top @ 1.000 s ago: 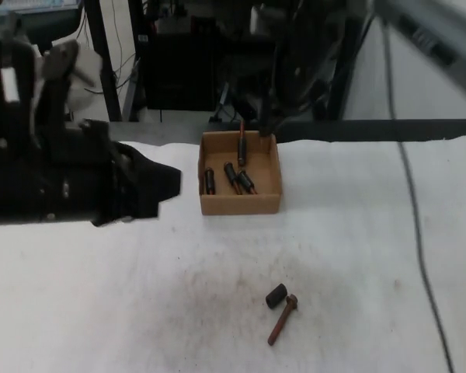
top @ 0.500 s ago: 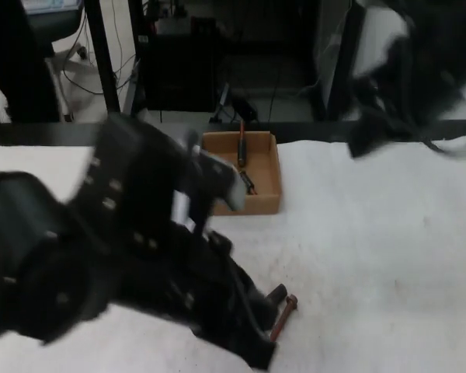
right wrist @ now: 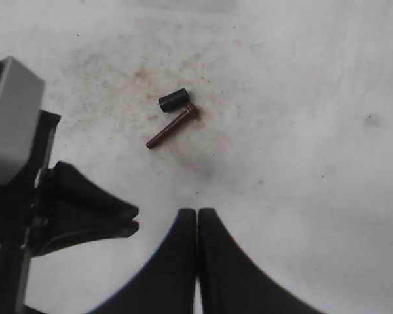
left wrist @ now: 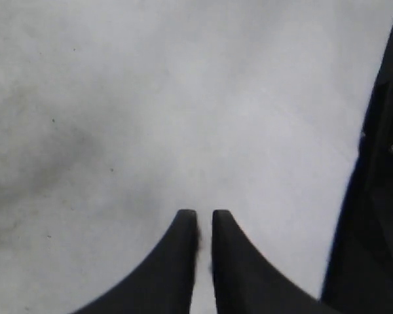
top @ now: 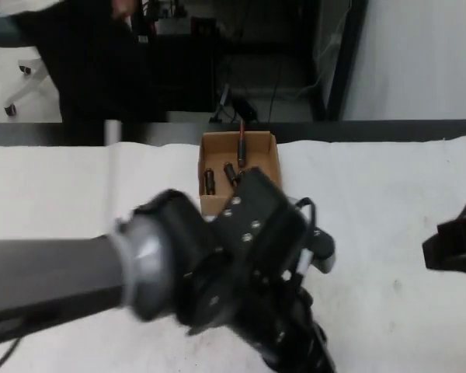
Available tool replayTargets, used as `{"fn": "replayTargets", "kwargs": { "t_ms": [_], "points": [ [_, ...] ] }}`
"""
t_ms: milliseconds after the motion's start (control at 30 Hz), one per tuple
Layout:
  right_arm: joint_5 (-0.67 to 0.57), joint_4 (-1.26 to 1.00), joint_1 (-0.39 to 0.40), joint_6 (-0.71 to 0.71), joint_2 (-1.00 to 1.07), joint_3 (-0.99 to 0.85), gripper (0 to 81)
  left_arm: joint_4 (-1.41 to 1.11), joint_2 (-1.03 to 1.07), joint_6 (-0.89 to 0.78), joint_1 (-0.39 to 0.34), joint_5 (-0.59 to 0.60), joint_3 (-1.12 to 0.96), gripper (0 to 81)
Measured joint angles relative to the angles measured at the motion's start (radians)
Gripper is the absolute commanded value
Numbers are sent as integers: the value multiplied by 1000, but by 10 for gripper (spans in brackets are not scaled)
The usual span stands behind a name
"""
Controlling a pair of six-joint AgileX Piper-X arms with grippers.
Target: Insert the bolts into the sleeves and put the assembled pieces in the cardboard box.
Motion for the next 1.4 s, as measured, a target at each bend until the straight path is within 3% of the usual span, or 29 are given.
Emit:
{"fn": "replayTargets", "kwargs": {
  "t_ms": [100,200,400,533,867,1400],
  "points": [
    [0,0,0,0,-1,4,3,63,81,35,8,-87,-83,353],
    [0,0,-2,0,-1,5,3,148,146,65,15,-210,-168,423],
    [0,0,-2,-10,-1,5,3,231,222,83,33,-338,-278,426],
    [0,0,-2,-21,-1,5,3,240,237,83,35,-361,-306,426],
    [0,0,-2,-43,-1,5,3,360,300,76,35,-366,-347,426],
    [0,0,-2,-43,-1,5,3,326,350,76,41,-366,-355,426]
  ]
}}
